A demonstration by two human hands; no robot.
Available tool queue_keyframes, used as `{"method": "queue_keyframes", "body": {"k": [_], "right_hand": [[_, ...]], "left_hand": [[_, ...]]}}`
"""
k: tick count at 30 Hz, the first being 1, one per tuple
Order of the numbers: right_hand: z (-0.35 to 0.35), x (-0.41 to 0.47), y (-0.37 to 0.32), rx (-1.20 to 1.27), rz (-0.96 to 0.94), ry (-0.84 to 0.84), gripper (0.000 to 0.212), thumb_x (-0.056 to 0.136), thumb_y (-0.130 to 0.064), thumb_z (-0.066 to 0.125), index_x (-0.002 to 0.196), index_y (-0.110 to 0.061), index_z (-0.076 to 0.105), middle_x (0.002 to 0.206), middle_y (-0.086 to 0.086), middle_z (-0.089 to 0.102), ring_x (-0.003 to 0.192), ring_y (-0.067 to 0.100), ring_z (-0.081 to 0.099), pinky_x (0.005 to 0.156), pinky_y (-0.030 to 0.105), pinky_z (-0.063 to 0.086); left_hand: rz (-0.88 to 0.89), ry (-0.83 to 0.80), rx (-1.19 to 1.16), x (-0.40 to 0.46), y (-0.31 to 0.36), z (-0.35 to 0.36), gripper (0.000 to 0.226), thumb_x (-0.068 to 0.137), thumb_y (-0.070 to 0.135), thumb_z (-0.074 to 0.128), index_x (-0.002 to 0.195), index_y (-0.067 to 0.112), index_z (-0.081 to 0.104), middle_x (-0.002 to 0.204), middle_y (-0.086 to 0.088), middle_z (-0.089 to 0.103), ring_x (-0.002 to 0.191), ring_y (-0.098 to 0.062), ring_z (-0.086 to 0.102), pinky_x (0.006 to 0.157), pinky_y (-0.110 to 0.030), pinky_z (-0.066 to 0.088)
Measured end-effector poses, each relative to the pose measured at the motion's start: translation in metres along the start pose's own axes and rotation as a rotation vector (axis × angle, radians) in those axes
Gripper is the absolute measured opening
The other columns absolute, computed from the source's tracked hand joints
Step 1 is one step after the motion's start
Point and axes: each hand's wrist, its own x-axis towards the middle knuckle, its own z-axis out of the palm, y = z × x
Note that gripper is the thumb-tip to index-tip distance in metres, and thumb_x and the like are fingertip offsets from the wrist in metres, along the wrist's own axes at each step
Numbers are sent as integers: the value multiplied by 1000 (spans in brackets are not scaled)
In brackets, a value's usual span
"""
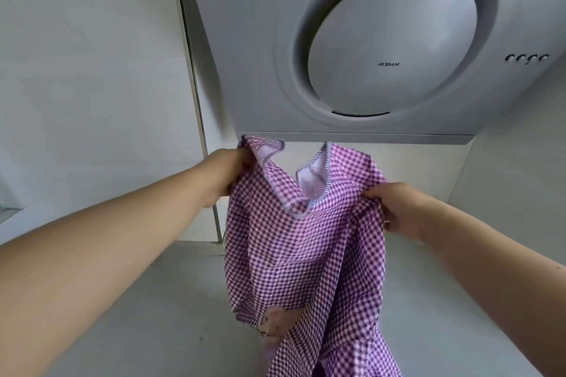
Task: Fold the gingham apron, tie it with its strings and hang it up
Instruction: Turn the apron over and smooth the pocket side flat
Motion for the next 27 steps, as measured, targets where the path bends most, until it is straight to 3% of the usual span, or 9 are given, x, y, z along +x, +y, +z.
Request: {"method": "queue_keyframes", "body": {"k": [3,8,12,16,19,21,23,25,27], "right_hand": [[-13,9,11,41,36,80,19,100,9,46,101,1,63,93,15,71,88,30,68,72,42,55],[-13,29,30,24,33,110,26,101,4,51,125,4,61,112,19,70,88,29,67,80,43,53],[11,28,28,-75,-25,25,24,101,5,47,116,3,65,103,23,71,92,33,70,78,40,56],[41,14,19,-227,-135,-181,21,99,-2,49,98,-2,70,103,24,72,88,30,69,78,38,53],[63,-3,12,-313,-238,-388,24,99,-4,50,110,-2,72,108,18,76,102,33,73,92,47,58],[71,-12,10,-347,-293,-467,24,100,-9,53,113,-5,73,109,15,77,105,33,73,96,51,57],[74,-16,11,-328,-311,-516,24,103,-16,55,115,-7,73,111,14,77,106,31,73,101,50,55],[75,-18,15,-280,-316,-526,24,105,-19,55,117,-5,70,112,16,76,108,34,72,104,54,52],[76,-18,20,-279,-330,-484,22,105,-20,55,116,-6,68,110,16,75,107,34,72,102,57,53]], "left_hand": [[-81,73,-74,21,-18,-23,26,97,22,62,115,8,74,86,-7,80,78,-25,75,72,-36,60],[-100,57,94,32,-39,-41,36,96,30,73,123,7,69,92,-11,81,81,-27,79,65,-34,62],[5,-82,286,27,-42,-27,38,95,40,73,125,18,63,116,-9,74,103,-27,73,86,-39,59],[214,-244,662,12,-39,3,94,76,73,78,152,43,33,153,-4,49,136,-25,52,110,-39,44],[344,-445,806,6,-38,24,117,71,66,87,160,50,12,167,4,34,147,-18,41,117,-32,36],[422,-546,847,4,-37,34,95,78,59,85,156,46,33,159,16,46,140,-8,47,115,-29,40],[497,-510,830,4,-37,38,49,85,50,82,128,33,66,124,14,70,112,-8,66,98,-29,53],[514,-466,785,4,-38,38,24,89,44,79,101,25,72,98,8,74,91,-10,70,86,-33,58],[475,-454,802,4,-39,36,23,94,44,73,89,21,71,90,1,74,82,-14,69,78,-34,56]]}}
